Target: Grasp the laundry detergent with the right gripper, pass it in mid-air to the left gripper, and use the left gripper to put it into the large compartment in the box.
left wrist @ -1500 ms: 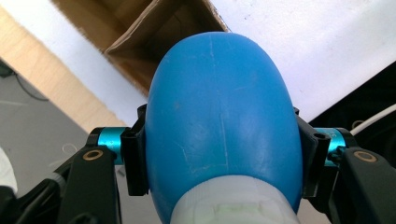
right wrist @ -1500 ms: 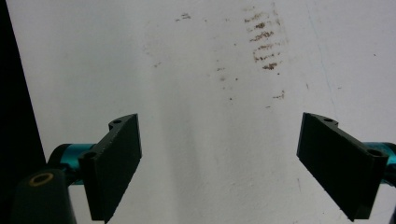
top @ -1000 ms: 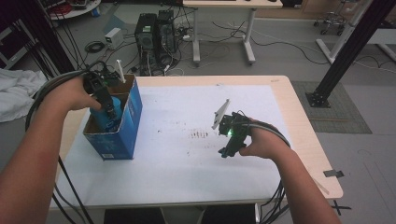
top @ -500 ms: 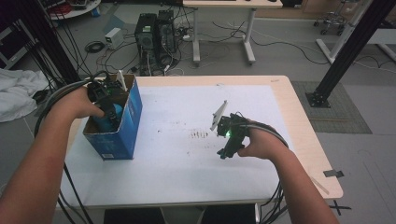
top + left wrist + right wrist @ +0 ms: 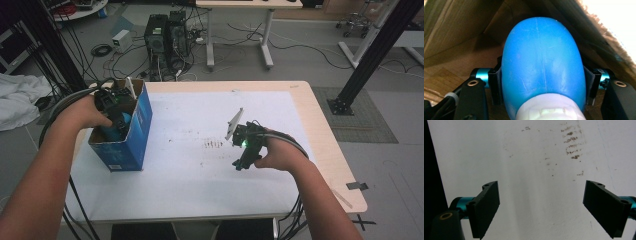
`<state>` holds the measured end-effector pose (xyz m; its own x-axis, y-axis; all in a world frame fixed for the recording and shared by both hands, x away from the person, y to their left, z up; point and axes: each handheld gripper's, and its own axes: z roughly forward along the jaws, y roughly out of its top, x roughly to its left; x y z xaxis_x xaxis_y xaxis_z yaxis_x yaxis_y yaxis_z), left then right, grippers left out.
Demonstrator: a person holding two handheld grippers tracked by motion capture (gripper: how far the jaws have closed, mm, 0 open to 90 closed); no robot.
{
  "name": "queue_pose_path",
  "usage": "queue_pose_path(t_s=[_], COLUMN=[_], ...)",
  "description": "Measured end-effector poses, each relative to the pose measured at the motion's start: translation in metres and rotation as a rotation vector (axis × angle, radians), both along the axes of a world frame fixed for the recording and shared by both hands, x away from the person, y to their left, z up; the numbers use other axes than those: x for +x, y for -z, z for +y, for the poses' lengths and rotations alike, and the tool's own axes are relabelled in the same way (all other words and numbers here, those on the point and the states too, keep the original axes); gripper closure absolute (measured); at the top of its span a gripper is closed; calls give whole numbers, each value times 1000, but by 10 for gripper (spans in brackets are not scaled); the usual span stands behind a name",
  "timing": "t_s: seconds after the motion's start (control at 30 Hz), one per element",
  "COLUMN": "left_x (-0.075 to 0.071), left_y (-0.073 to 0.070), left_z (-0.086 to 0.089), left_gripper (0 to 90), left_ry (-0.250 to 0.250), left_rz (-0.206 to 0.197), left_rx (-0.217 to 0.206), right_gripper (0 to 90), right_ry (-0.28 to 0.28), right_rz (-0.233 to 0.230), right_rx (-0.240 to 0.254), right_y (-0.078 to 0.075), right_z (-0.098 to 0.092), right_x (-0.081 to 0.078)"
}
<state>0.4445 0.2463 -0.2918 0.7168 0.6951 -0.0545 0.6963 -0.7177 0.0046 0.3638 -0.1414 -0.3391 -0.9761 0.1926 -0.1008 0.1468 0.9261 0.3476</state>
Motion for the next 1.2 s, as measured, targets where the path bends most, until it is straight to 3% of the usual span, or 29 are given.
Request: queue_pose_path(t_s=[0.3, 0.57, 0.77, 1.2], left_x=[0, -3, -6, -17], left_y=[-4, -13, -29, -63], left_z=[4, 4, 10, 9], left_gripper=[309, 300, 289, 248], left_ry=[-9, -22, -43, -36], left_rz=[-5, -14, -31, -54], left_rx=[9, -8, -19, -33], right_gripper=[131, 131, 131, 131], right_ry=[-1, -1, -2, -5], right_rz=[3, 11, 6, 4], right_rx=[10, 9, 17, 27], right_y=[4, 4, 3, 0], right_z=[-2, -1, -3, -5], right_x=[-1, -1, -1, 1])
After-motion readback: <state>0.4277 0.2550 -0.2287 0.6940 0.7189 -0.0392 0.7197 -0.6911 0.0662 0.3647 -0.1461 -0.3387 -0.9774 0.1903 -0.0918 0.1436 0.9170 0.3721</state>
